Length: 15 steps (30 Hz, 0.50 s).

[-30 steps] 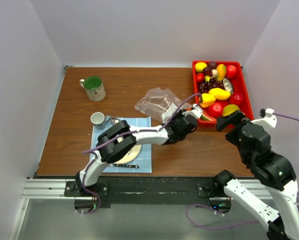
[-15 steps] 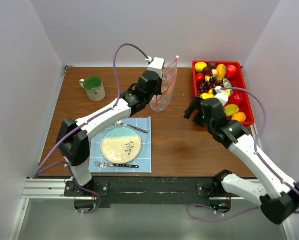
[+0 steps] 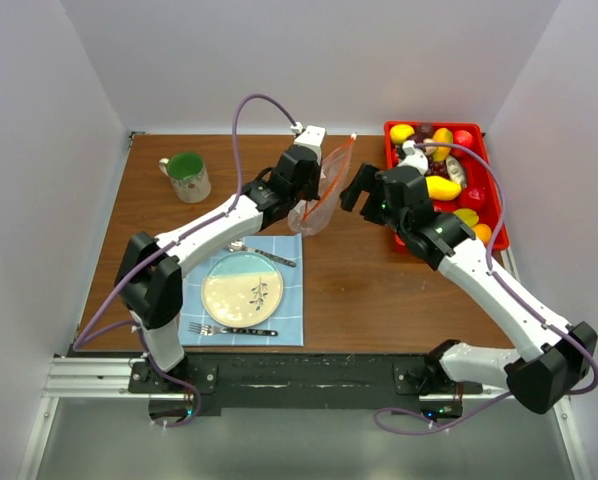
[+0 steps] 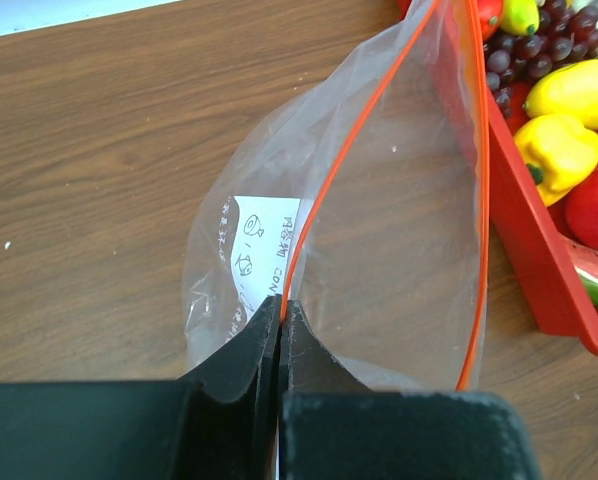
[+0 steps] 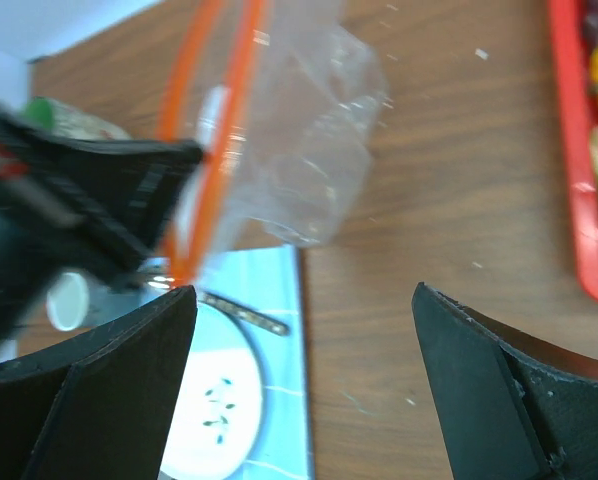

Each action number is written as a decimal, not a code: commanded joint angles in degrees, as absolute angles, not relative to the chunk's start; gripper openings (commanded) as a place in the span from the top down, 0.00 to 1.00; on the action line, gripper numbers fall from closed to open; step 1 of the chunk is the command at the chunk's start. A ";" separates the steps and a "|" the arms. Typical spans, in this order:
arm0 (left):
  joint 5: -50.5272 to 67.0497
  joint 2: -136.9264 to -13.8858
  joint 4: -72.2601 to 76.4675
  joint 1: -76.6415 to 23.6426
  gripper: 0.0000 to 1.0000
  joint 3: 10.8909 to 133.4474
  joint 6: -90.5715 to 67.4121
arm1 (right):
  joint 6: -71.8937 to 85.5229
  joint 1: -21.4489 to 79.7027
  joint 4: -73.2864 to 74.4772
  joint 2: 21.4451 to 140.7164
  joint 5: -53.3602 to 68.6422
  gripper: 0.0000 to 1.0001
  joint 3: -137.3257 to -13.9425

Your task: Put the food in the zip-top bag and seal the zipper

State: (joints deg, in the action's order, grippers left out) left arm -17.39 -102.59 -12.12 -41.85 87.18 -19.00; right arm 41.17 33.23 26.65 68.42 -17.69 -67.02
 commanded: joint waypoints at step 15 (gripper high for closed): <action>-23.28 -96.33 -17.75 -39.20 1.00 90.44 -19.25 | 37.62 33.40 23.64 89.38 -19.34 0.27 -81.48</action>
